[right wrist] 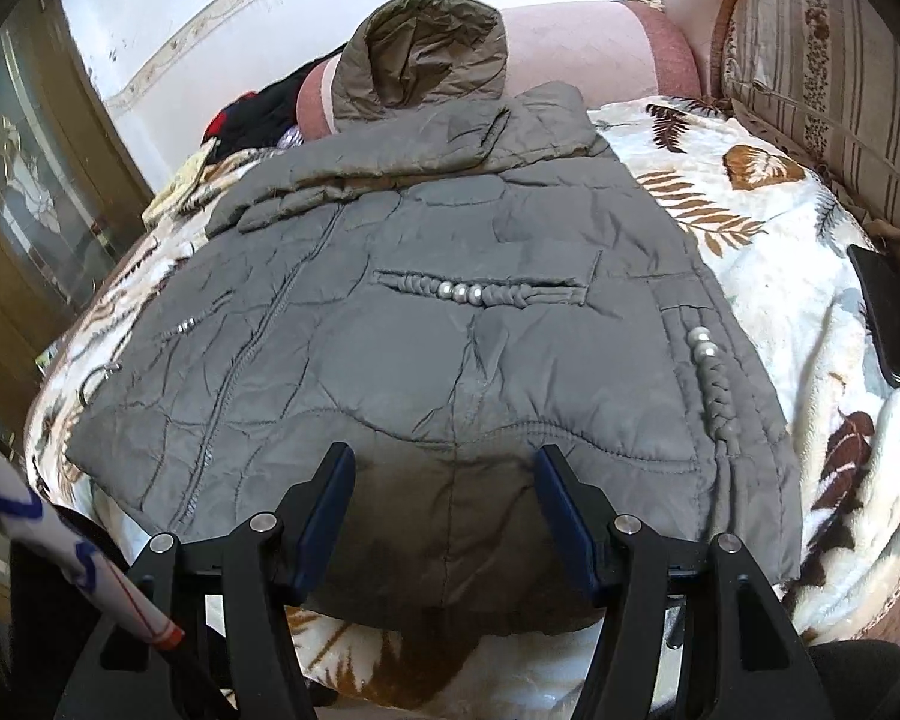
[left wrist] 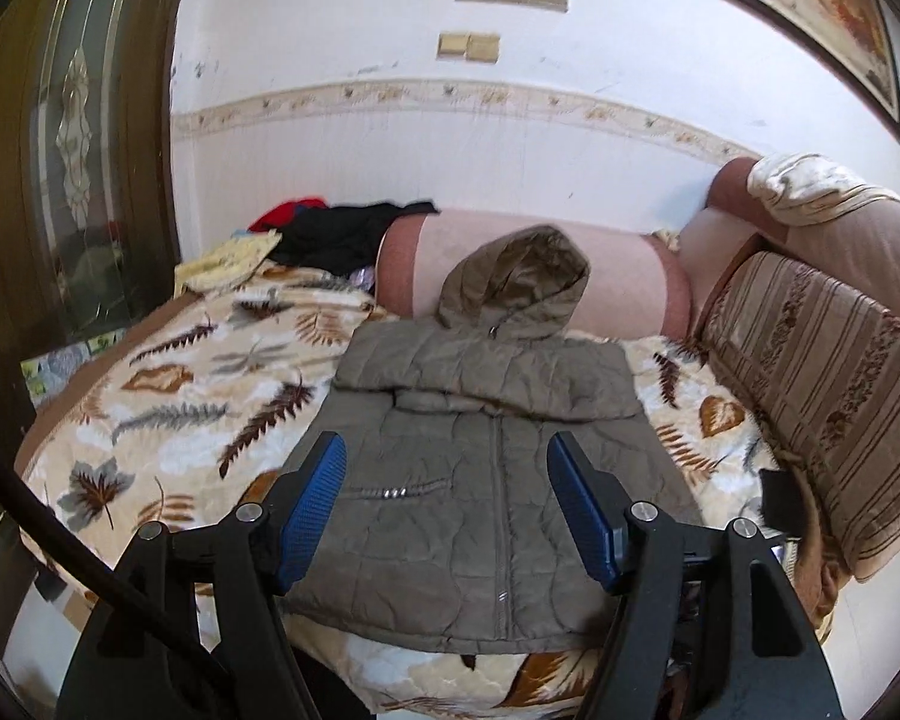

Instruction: Fold large clothes

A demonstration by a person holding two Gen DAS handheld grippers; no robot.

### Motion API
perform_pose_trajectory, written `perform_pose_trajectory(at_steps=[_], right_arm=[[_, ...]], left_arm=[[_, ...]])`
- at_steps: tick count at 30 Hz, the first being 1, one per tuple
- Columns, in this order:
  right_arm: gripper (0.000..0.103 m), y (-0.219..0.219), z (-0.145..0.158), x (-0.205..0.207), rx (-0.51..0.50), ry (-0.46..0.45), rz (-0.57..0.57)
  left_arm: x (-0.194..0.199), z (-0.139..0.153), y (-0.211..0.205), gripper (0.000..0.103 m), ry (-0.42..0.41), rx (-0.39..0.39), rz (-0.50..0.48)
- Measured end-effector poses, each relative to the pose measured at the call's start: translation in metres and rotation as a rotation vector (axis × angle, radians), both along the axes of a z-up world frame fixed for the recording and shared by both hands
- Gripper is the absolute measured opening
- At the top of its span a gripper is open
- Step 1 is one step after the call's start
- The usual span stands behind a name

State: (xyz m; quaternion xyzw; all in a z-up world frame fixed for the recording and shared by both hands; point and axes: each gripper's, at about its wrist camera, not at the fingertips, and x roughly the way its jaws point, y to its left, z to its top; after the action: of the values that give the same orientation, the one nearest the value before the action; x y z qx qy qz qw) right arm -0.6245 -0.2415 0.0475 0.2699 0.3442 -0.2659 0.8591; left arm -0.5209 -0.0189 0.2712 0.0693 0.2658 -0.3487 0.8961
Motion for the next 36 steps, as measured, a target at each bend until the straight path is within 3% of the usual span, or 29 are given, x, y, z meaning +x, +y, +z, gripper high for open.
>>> perform_pose_trajectory(at_steps=[7,18,24,28,31,36], right_arm=[[0.066,0.000,-0.002,-0.001,0.020,0.008,0.000],[0.067,0.002,-0.003,0.001,-0.004,-0.006,-0.021],[0.067,0.002,0.007,-0.003,-0.104,-0.039,-0.071],[0.067,-0.005,-0.008,0.006,-0.055,0.021,-0.066],[0.067,-0.002,-0.007,0.008,-0.079,0.019,-0.048],[0.067,-0.002,-0.006,0.009,-0.093,0.004,-0.051]], left_arm=[[0.038,-0.049,-0.006,0.069,0.061,0.078,0.046],[0.109,-0.140,-0.011,0.069,0.242,0.150,0.121],[0.139,-0.184,-0.021,0.069,0.320,0.180,0.136],[0.153,-0.214,-0.034,0.069,0.362,0.225,0.136],[0.155,-0.218,-0.039,0.069,0.330,0.232,0.138],[0.168,-0.197,-0.058,0.069,0.265,0.192,0.125]])
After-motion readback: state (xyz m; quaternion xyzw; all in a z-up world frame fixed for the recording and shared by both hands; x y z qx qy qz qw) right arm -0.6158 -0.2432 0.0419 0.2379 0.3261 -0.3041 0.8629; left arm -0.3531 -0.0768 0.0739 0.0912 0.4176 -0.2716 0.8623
